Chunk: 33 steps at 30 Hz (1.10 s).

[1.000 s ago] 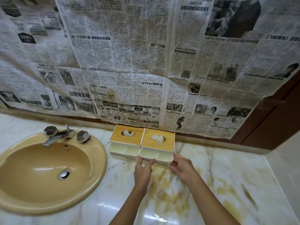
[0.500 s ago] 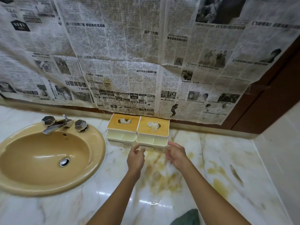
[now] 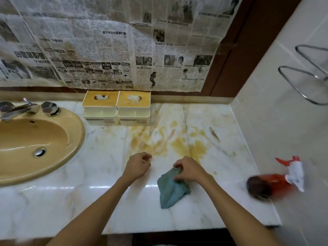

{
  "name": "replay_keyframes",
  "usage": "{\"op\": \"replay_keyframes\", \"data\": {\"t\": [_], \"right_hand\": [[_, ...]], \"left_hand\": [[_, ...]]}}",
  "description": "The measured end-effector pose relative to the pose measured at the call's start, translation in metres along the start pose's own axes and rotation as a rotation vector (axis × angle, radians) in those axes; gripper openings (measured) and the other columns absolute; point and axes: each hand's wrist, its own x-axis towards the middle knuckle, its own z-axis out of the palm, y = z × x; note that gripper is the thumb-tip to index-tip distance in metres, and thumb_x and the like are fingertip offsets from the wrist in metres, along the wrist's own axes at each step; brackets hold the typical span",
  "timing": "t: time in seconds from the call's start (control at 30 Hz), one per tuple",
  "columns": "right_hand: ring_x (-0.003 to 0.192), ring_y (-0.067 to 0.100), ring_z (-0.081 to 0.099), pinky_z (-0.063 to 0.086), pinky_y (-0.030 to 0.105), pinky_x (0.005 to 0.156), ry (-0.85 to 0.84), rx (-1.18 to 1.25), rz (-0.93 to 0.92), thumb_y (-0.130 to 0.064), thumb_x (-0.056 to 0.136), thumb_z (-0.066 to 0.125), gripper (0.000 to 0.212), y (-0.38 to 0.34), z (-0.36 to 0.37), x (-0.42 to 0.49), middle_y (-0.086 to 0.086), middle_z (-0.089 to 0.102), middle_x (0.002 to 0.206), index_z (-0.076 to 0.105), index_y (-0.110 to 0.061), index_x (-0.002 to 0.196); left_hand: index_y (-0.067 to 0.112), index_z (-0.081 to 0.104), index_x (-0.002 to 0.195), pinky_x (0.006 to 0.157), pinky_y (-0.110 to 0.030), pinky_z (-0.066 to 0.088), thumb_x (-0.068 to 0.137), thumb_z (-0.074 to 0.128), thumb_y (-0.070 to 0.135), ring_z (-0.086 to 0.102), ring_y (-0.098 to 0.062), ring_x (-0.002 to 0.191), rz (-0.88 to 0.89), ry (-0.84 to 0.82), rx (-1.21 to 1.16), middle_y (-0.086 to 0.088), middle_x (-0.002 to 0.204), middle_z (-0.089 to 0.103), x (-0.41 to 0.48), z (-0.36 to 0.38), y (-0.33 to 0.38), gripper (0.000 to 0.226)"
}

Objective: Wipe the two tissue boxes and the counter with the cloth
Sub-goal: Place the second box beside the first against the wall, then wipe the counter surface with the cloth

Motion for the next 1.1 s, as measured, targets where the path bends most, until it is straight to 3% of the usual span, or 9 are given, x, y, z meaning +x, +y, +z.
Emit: {"op": "replay_keyframes", "data": {"t": [0.17,0.37,0.47,0.63,0.73,0.83,0.9,1.0,1.1], "right_hand": [[0.078,0.014,0.058,0.05,0.022,0.064,0.133,0.29,0.103,-0.003,0.073,0.077,0.047,0.009,0.014,-0.005,-0.004,0.06,0.083,0.065,-0.015,0.117],[0.1,0.019,0.068,0.053,0.024,0.077,0.279,0.657,0.151,0.005,0.081,0.054,0.037,0.027,-0.036,-0.007,-0.004,0.073,0.096,0.078,-0.021,0.089],[0.098,0.015,0.068,0.056,0.026,0.085,0.517,0.605,0.038,0.009,0.083,0.052,0.039,0.034,-0.079,-0.008,-0.004,0.075,0.099,0.077,-0.02,0.091],[0.089,0.006,0.065,0.05,0.014,0.075,0.782,0.479,-0.148,0.0,0.093,0.058,0.029,0.037,-0.118,-0.009,-0.009,0.07,0.102,0.076,-0.021,0.1],[0.089,0.008,0.061,0.046,0.01,0.079,0.677,0.271,-0.178,0.001,0.088,0.062,0.032,0.054,-0.105,-0.004,-0.006,0.065,0.099,0.075,-0.022,0.106],[0.097,0.015,0.061,0.052,0.032,0.092,0.353,0.128,-0.172,-0.008,0.092,0.062,0.029,0.077,-0.073,0.0,-0.003,0.064,0.102,0.073,-0.02,0.116],[0.116,0.024,0.057,0.045,0.033,0.102,0.357,0.025,-0.11,-0.021,0.1,0.057,0.03,0.09,-0.05,0.011,0.005,0.061,0.119,0.068,-0.018,0.128],[0.151,0.039,0.022,0.024,0.046,0.12,0.405,-0.221,0.024,-0.049,0.104,0.025,0.062,0.1,-0.023,0.035,0.015,0.026,0.164,0.037,-0.015,0.155],[0.155,0.031,-0.01,-0.004,0.048,0.123,0.307,-0.364,0.057,-0.068,0.082,-0.028,0.097,0.1,-0.004,0.052,0.01,-0.012,0.168,-0.003,-0.017,0.161]], "left_hand": [[0.017,0.073,0.123,0.082,-0.026,0.042,0.088,0.062,0.006,0.064,-0.022,0.104,0.094,-0.028,0.187,-0.004,0.114,0.065,-0.004,0.014,0.002,0.039],[0.018,0.073,0.123,0.089,-0.027,0.045,0.092,0.066,0.01,0.062,-0.023,0.112,0.235,-0.011,0.267,-0.001,0.12,0.066,-0.002,0.013,0.007,0.033],[0.019,0.073,0.125,0.093,-0.03,0.049,0.092,0.065,0.011,0.062,-0.023,0.116,0.255,-0.024,0.284,0.0,0.124,0.065,0.001,0.012,0.012,0.035],[0.019,0.069,0.133,0.1,-0.029,0.047,0.093,0.068,0.018,0.059,-0.023,0.125,0.264,-0.089,0.373,-0.001,0.137,0.062,0.009,0.017,0.019,0.04],[0.018,0.067,0.137,0.101,-0.032,0.049,0.092,0.073,0.024,0.056,-0.022,0.129,0.24,-0.117,0.433,-0.001,0.144,0.057,0.012,0.022,0.019,0.046],[0.02,0.065,0.139,0.101,-0.033,0.049,0.093,0.072,0.026,0.053,-0.022,0.131,0.234,-0.099,0.465,0.001,0.146,0.056,0.013,0.026,0.018,0.047],[0.021,0.064,0.14,0.102,-0.033,0.048,0.091,0.074,0.028,0.054,-0.023,0.13,0.246,-0.076,0.462,0.001,0.146,0.057,0.013,0.027,0.016,0.051],[0.023,0.058,0.146,0.104,-0.035,0.047,0.081,0.083,0.039,0.053,-0.026,0.133,0.247,0.005,0.4,-0.002,0.148,0.055,0.013,0.025,0.01,0.072],[0.024,0.047,0.155,0.108,-0.044,0.046,0.069,0.091,0.051,0.048,-0.03,0.139,0.164,0.094,0.3,-0.008,0.158,0.042,0.016,0.012,0.003,0.101]]}}
